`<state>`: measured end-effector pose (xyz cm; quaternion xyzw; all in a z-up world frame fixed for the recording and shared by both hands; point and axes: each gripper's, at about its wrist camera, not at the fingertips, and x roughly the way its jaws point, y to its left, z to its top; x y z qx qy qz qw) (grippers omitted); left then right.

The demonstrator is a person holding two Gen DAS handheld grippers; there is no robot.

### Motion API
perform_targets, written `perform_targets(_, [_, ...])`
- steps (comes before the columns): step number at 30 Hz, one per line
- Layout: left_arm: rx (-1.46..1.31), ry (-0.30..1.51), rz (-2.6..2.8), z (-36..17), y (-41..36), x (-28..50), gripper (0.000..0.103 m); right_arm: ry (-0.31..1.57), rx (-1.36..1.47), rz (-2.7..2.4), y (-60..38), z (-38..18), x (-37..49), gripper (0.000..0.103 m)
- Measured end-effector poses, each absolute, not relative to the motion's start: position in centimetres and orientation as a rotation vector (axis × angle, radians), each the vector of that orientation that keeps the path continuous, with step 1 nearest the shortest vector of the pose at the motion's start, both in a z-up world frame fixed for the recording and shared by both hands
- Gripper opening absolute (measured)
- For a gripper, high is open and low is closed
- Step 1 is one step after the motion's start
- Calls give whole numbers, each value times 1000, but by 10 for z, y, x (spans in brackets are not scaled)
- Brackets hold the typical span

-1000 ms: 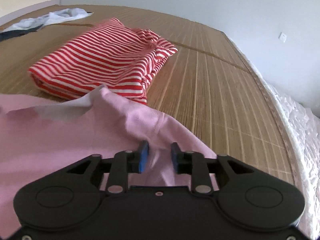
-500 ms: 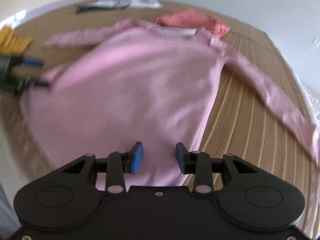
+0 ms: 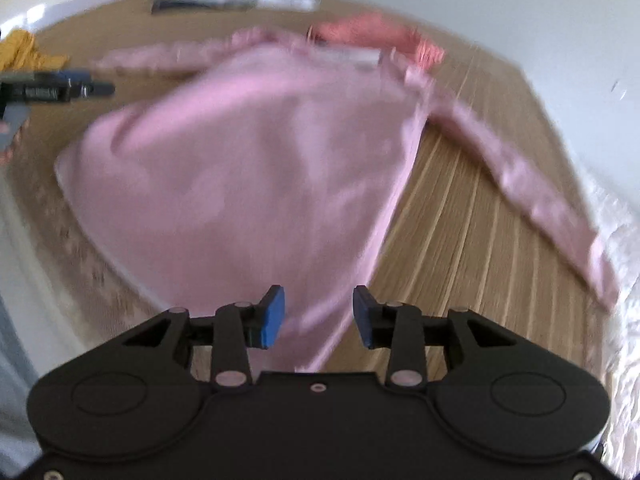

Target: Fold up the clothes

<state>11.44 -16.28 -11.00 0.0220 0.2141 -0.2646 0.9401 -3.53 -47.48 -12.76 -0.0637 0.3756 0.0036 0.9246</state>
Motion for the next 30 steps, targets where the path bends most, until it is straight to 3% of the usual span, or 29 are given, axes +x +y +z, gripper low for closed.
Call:
perform_targets(2, [46, 405, -521, -107, -163, 116, 97, 671, -82, 52, -467, -118, -34, 62])
perform_targets(6, [120, 351, -448, -100, -166, 127, 97, 614, -28, 146, -452, -122, -20, 64])
perform_targets(12, [220, 431, -384, -86, -145, 186, 96, 661, -25, 212, -435, -149, 4, 68])
perform_targets(16, [299, 473, -402, -76, -115, 238, 96, 659, -19, 238, -432, -161, 4, 79])
perform_targets(23, [16, 716, -314, -88, -47, 327, 94, 659, -8, 268, -435, -163, 0, 82])
perform_targets(27, [-9, 740, -330, -97, -44, 330, 58, 661, -5, 275, -436, -163, 0, 83])
perform_targets(29, [27, 718, -326, -99, -50, 324, 55, 664, -8, 278, -435, -163, 0, 84])
perform_targets(30, [35, 712, -326, -99, -53, 321, 46, 665, -10, 278, -435, -163, 0, 84])
